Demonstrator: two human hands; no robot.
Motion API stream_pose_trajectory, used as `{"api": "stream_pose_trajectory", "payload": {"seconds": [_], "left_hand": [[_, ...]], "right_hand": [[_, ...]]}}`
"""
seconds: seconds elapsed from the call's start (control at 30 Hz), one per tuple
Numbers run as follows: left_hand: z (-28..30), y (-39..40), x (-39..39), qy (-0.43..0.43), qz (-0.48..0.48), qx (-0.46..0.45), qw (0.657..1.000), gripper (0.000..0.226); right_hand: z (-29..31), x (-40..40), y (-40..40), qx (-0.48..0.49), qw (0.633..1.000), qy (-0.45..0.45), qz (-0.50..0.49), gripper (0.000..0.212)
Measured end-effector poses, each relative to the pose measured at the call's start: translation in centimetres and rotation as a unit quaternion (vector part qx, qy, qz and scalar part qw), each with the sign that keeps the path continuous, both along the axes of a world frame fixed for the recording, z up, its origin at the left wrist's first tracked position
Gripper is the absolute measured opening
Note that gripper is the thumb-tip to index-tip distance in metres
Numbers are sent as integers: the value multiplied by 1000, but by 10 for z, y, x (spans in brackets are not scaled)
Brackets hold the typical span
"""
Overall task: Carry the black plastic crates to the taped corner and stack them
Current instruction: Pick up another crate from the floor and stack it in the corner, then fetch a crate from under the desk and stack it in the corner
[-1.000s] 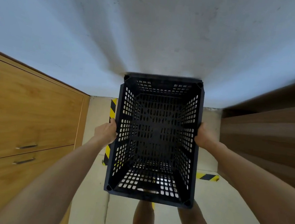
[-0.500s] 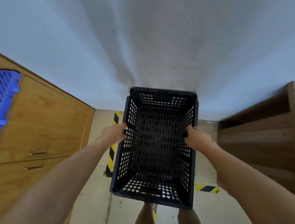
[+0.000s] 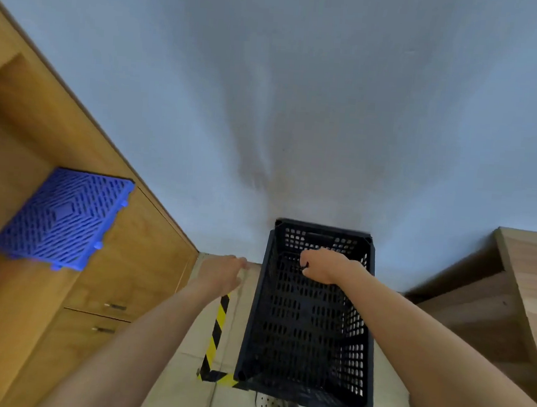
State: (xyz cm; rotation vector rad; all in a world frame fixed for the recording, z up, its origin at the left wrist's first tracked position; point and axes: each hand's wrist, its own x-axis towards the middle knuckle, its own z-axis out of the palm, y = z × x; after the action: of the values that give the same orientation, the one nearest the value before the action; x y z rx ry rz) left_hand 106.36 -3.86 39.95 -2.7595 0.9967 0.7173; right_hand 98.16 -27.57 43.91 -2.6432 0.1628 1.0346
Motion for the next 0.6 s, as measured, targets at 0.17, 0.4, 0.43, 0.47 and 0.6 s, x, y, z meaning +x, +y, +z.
{"api": "stream_pose_trajectory", "payload": {"seconds": [0.17,0.4,0.43,0.47,0.6], "left_hand": [[9,51,-24,21,68,10,997,38],[23,134,-88,23,196,34,980,37],[24,146,-102,22,220,31,975,36],[25,156,-117,22,246,28,969,35],[25,187,-181,21,338,23,941,32]], "right_hand": [[21,8,52,-1,997,18,81,35],[39,21,107,-9,981,-9,194,31],[39,20,115,-5,978,-19,208,30],[40,17,125,2,974,-29,223,27],[36,-7,162,11,956,-37,290,19]]}}
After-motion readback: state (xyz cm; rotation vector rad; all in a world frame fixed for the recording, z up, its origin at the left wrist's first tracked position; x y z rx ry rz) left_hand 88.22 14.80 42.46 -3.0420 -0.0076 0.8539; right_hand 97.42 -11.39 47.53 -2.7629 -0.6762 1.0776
